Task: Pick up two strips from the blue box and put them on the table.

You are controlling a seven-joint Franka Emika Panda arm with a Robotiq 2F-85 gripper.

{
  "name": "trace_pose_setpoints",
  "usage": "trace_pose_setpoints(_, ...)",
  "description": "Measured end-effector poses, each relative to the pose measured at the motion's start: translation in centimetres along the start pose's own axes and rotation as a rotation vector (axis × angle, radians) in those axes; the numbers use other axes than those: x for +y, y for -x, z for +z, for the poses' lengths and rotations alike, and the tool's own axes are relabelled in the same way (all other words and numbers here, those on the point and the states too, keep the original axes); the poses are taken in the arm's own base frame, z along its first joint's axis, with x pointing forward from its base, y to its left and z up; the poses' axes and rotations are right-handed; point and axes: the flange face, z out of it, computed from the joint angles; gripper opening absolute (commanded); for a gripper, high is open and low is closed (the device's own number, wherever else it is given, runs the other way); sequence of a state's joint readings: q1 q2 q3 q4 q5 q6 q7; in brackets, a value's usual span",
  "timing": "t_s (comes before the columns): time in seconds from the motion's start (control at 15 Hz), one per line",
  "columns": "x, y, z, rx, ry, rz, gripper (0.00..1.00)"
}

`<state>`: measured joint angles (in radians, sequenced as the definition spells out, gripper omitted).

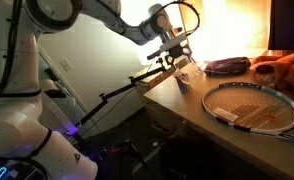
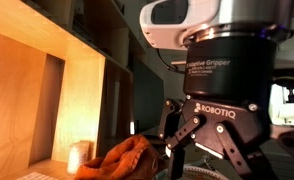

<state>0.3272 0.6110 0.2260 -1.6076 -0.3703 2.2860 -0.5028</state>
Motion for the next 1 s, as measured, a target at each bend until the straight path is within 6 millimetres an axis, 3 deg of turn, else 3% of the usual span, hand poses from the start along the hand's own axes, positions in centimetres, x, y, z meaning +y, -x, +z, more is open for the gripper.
trace_pose_setpoints(0.53, -0.1, -0.1, 0.4, 0.004, -0.018, 0.011, 1.0)
trace_pose_setpoints(1.0, 0.2, -0.4, 2.2, -0.028, -0.047, 0.018, 1.0)
